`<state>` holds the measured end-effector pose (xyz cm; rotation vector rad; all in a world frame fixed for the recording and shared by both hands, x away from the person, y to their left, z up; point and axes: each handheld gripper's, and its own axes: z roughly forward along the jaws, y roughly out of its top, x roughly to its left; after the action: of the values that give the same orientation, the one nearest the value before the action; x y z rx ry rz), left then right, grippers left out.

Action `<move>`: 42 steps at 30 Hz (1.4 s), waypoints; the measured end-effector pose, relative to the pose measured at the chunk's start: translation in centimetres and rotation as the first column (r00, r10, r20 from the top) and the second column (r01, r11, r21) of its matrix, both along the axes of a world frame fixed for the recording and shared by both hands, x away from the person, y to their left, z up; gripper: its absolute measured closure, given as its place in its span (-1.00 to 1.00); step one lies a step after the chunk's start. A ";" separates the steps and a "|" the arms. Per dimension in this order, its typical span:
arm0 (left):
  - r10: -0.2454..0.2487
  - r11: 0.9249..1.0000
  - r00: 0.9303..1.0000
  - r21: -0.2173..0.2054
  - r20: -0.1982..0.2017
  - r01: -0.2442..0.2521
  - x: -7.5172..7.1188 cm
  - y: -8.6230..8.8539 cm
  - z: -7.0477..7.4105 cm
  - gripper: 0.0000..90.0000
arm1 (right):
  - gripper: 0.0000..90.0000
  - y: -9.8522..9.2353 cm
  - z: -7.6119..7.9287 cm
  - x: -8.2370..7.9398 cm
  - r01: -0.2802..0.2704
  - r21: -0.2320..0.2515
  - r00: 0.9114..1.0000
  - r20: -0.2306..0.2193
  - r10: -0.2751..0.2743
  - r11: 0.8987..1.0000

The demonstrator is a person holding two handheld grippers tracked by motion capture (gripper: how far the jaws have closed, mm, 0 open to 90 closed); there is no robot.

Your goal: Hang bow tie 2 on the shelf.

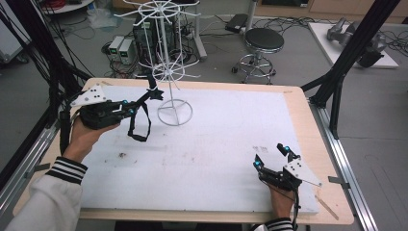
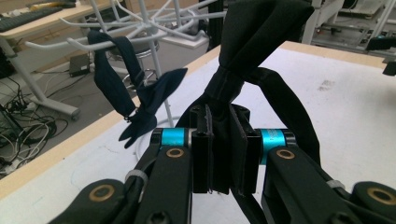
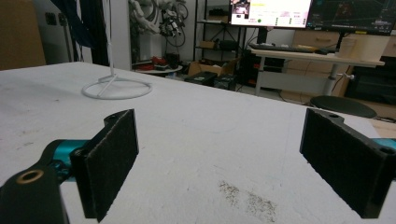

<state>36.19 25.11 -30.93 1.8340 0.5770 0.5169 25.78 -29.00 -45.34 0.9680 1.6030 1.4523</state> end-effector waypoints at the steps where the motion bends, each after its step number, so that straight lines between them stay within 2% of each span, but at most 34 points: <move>1: 0.006 1.000 1.000 -0.009 0.001 -0.006 0.0 0.1 0.1 0.77 | -0.76 0.0 0.0 0.0 0.000 0.000 1.000 -0.001 0.000 1.000; 4: 0.013 1.000 1.000 -0.027 0.010 -0.013 0.1 0.1 0.4 0.78 | -0.76 0.0 0.0 0.0 0.001 0.001 1.000 -0.001 -0.001 1.000; 17: 0.013 0.999 0.999 -0.037 0.039 -0.011 0.3 -0.3 1.6 0.77 | -0.76 0.0 0.0 0.0 0.000 0.002 1.000 -0.001 0.000 1.000; 27: 0.032 0.998 0.997 -0.056 0.064 -0.029 0.6 -0.7 2.9 0.77 | -0.76 0.0 0.0 0.0 0.001 0.000 1.000 -0.003 -0.001 1.000; 33: 0.052 0.997 0.996 -0.063 0.072 -0.047 1.4 -1.0 3.5 0.77 | -0.76 0.0 0.0 0.0 0.003 -0.001 1.000 0.001 -0.003 1.000; 42: 0.088 0.993 0.994 -0.090 0.064 -0.082 2.9 -1.9 3.4 0.77 | -0.76 0.0 0.0 0.1 0.003 0.000 1.000 0.002 -0.003 1.000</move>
<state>39.12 23.25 -27.56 1.7086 0.6242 0.5996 25.83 -29.01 -45.34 0.9688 1.5990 1.4509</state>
